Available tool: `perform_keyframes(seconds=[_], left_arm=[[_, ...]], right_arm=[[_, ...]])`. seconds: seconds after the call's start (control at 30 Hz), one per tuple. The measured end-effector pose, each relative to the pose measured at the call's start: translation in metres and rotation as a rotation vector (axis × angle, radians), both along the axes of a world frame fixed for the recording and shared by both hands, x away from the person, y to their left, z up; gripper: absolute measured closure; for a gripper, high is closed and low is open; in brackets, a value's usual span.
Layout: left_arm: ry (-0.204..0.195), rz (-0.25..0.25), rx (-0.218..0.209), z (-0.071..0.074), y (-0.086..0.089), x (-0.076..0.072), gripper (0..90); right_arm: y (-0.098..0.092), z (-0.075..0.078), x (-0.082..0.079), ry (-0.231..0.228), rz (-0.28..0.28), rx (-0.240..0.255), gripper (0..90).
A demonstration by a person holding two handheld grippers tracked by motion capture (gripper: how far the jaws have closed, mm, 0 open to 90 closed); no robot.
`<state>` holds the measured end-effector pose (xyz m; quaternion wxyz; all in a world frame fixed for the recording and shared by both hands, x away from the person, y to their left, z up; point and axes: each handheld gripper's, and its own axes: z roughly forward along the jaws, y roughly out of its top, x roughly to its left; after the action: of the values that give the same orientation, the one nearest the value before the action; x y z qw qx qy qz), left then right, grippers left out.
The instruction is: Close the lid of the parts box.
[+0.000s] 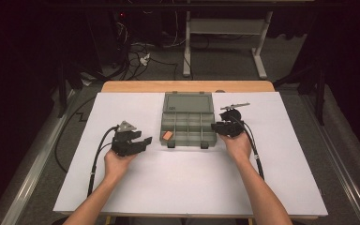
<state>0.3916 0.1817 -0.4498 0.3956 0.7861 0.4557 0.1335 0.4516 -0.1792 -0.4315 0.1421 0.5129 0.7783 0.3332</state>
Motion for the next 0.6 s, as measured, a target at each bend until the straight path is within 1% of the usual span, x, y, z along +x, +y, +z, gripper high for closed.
perform_keyframes(seconds=[0.03, 0.1, 0.13, 0.17, 0.23, 0.3, 0.33, 0.37, 0.4, 0.43, 0.5, 0.53, 0.57, 0.6], left_arm=[[0.013, 0.004, 0.011, 0.001, -0.002, 0.003, 44.2], [0.02, 0.015, 0.024, 0.002, -0.006, 0.008, 44.9], [0.026, 0.013, 0.037, 0.003, -0.008, 0.011, 45.7], [0.025, 0.011, 0.049, 0.004, -0.011, 0.014, 45.9], [0.015, 0.003, 0.059, 0.006, -0.014, 0.018, 47.3], [0.018, -0.002, 0.071, 0.007, -0.017, 0.024, 47.4], [0.013, 0.003, 0.055, 0.007, -0.019, 0.026, 47.7], [0.019, 0.004, 0.043, 0.008, -0.019, 0.03, 48.2], [0.029, 0.001, 0.042, 0.009, -0.02, 0.033, 48.2], [0.028, 0.002, 0.035, 0.01, -0.021, 0.037, 48.3], [0.017, 0.018, -0.003, 0.012, -0.021, 0.042, 49.0], [0.034, 0.017, -0.017, 0.012, -0.02, 0.045, 49.2], [0.044, 0.013, -0.01, 0.013, -0.021, 0.049, 48.9], [0.034, 0.018, -0.01, 0.014, -0.021, 0.052, 48.6]], right_arm=[[0.0, 0.0, 0.0, -0.001, 0.0, -0.001, 70.0], [0.0, 0.0, 0.0, -0.003, 0.0, -0.004, 70.0], [0.0, 0.0, 0.0, -0.002, -0.001, -0.003, 70.0], [0.0, 0.0, 0.0, -0.001, -0.002, -0.002, 70.0], [0.0, 0.0, 0.0, -0.001, -0.001, -0.002, 70.1], [0.0, 0.0, 0.0, 0.0, -0.001, 0.0, 70.1], [0.0, 0.0, 0.0, 0.0, -0.001, 0.003, 70.2], [0.0, 0.0, 0.0, 0.0, 0.0, 0.004, 70.2], [0.0, 0.0, 0.0, 0.001, -0.001, 0.004, 70.2], [-0.001, 0.0, 0.0, 0.001, 0.0, 0.004, 70.3], [-0.001, 0.0, 0.0, -0.001, 0.001, 0.005, 70.3], [-0.001, 0.0, 0.0, 0.001, 0.0, 0.006, 70.4], [-0.001, 0.0, 0.0, 0.001, 0.001, 0.008, 70.4], [-0.001, 0.0, 0.001, -0.001, 0.003, 0.008, 70.5]])
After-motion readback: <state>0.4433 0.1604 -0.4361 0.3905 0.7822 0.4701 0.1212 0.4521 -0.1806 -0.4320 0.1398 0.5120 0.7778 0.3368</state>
